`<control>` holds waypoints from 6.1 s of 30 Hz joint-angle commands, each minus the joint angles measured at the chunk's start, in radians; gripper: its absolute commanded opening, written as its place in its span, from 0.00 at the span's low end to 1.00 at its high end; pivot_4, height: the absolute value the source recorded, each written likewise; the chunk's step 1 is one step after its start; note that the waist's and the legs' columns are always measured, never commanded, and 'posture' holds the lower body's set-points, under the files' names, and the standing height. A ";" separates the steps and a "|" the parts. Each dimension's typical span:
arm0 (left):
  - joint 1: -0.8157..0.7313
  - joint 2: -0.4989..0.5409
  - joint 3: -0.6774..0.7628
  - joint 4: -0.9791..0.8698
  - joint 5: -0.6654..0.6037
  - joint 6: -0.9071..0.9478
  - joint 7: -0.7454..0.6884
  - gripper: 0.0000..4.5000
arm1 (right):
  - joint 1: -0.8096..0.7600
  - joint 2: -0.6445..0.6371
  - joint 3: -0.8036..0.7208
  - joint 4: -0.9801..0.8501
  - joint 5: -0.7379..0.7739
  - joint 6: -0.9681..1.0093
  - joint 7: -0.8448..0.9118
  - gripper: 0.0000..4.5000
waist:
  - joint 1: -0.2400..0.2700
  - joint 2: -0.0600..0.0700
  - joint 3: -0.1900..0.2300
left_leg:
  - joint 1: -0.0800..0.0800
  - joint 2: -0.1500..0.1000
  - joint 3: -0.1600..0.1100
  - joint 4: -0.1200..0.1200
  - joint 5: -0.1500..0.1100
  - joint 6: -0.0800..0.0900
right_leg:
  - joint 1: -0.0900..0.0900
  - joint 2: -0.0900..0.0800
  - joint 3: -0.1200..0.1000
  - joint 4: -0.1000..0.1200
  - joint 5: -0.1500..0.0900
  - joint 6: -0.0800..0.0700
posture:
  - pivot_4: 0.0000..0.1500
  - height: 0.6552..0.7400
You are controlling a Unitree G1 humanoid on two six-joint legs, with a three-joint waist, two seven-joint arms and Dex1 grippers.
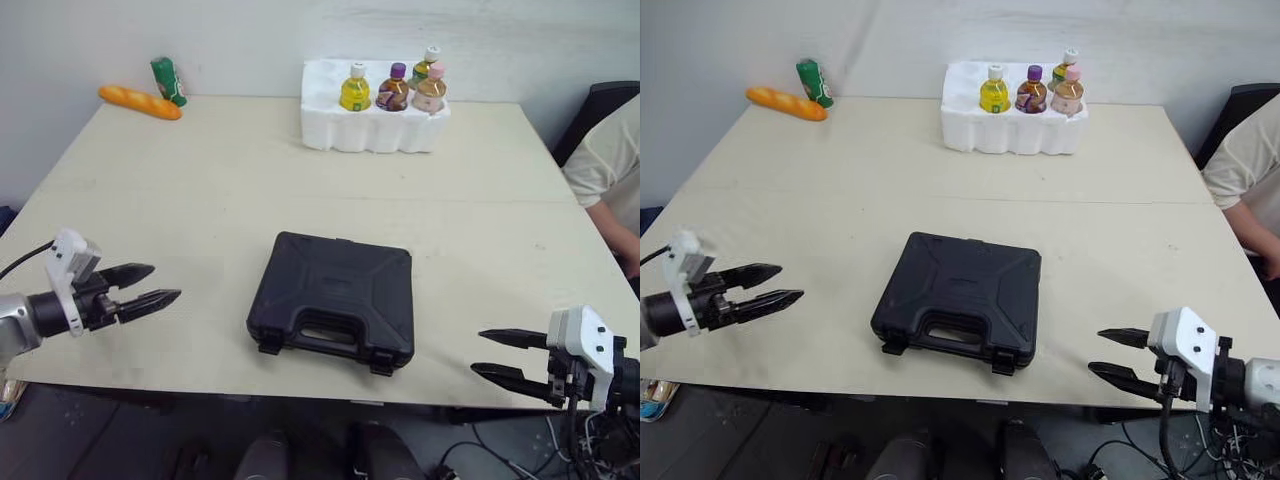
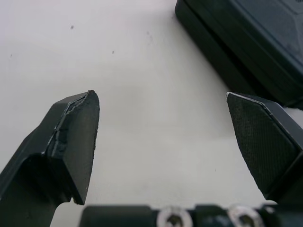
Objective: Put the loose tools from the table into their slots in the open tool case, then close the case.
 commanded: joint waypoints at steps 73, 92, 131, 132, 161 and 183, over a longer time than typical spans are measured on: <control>-0.469 -0.289 -0.488 0.234 0.392 -0.358 -0.391 0.01 | -0.778 0.054 0.497 0.501 -0.357 0.021 0.165 0.00 | -0.017 -0.004 0.002 | -0.030 -0.002 0.004 0.031 0.004 -0.001 | -0.026 0.000 0.003 0.018 0.005 0.009 | 1.00 0.96; -0.888 -0.674 -0.727 0.460 0.419 -0.339 -0.247 0.01 | -0.449 0.081 0.263 0.171 -0.270 0.227 -0.065 0.00 | 0.008 -0.003 0.002 | -0.030 -0.003 0.009 0.036 0.002 0.001 | -0.025 0.002 0.006 0.022 0.006 0.010 | 1.00 0.96; -0.973 -0.876 -0.983 0.944 0.811 -0.776 -0.164 0.01 | -0.550 0.151 0.346 0.017 -0.211 0.363 -0.221 0.00 | -0.019 -0.018 -0.015 | -0.008 -0.001 0.013 0.030 -0.007 0.014 | -0.006 0.002 0.014 0.013 0.007 0.012 | 1.00 0.96; -0.973 -0.875 -0.981 0.943 0.810 -0.775 -0.162 0.01 | -0.548 0.148 0.348 0.018 -0.214 0.359 -0.221 0.00 | -0.018 -0.017 -0.015 | -0.008 -0.001 0.013 0.030 -0.007 0.013 | -0.006 0.002 0.014 0.013 0.007 0.012 | 1.00 0.96; -0.738 -0.501 -0.908 0.004 0.416 -0.265 -0.575 0.01 | -0.064 0.091 0.175 -0.325 -0.106 0.425 -0.163 0.00 | -0.015 -0.005 -0.009 | -0.012 -0.001 0.013 0.020 -0.004 0.009 | -0.013 0.002 0.014 0.009 0.006 0.011 | 1.00 0.96; -0.673 -0.418 -1.113 -0.012 0.608 -0.403 -0.462 0.01 | -0.234 0.172 0.437 -0.339 0.040 0.511 -0.218 0.00 | -0.015 -0.007 -0.011 | -0.009 -0.002 0.011 0.018 -0.004 0.011 | -0.009 0.001 0.013 0.008 0.005 0.010 | 1.00 0.96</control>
